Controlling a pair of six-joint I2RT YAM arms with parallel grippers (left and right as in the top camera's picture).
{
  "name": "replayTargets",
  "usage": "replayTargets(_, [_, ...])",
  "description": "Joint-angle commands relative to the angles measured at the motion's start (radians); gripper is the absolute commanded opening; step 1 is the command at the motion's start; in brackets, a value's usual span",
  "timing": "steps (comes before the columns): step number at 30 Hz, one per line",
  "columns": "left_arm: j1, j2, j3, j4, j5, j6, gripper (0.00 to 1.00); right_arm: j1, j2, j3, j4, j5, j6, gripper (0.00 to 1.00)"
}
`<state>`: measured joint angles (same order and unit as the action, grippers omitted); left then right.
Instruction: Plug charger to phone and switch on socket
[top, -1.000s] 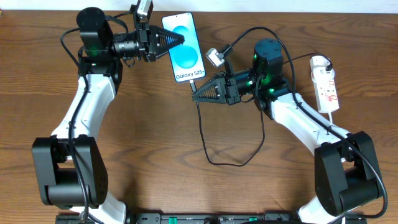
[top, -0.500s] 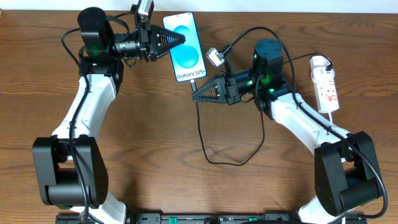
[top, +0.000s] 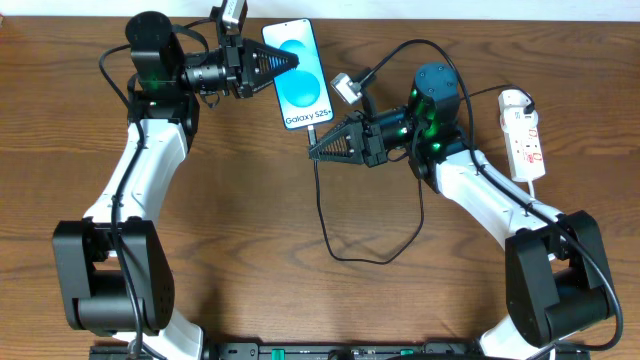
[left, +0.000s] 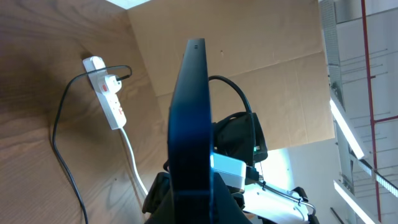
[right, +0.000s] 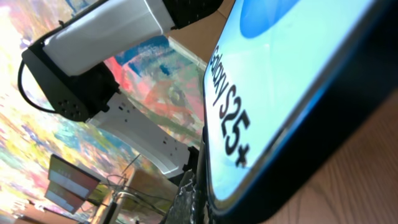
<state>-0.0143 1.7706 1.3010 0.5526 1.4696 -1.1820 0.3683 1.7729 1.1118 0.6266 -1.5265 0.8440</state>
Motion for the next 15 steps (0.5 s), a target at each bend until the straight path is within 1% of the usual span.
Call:
replayTargets(1, [-0.012, -0.022, 0.012, 0.01, 0.068, 0.019, 0.07, -0.025, -0.019, 0.006, 0.018, 0.061, 0.042, 0.01])
replayTargets(8, [-0.011, -0.022, 0.012, 0.011, 0.075, 0.031, 0.07, -0.027, -0.019, 0.006, 0.017, 0.055, 0.054, 0.01])
replayTargets(11, [-0.012, -0.022, 0.012, 0.01, 0.102, 0.063, 0.07, -0.027, -0.019, 0.006, 0.012, 0.054, 0.053, 0.01])
replayTargets(15, [-0.012, -0.022, 0.01, 0.01, 0.102, 0.063, 0.07, -0.027, -0.019, 0.006, 0.009, 0.054, 0.053, 0.01])
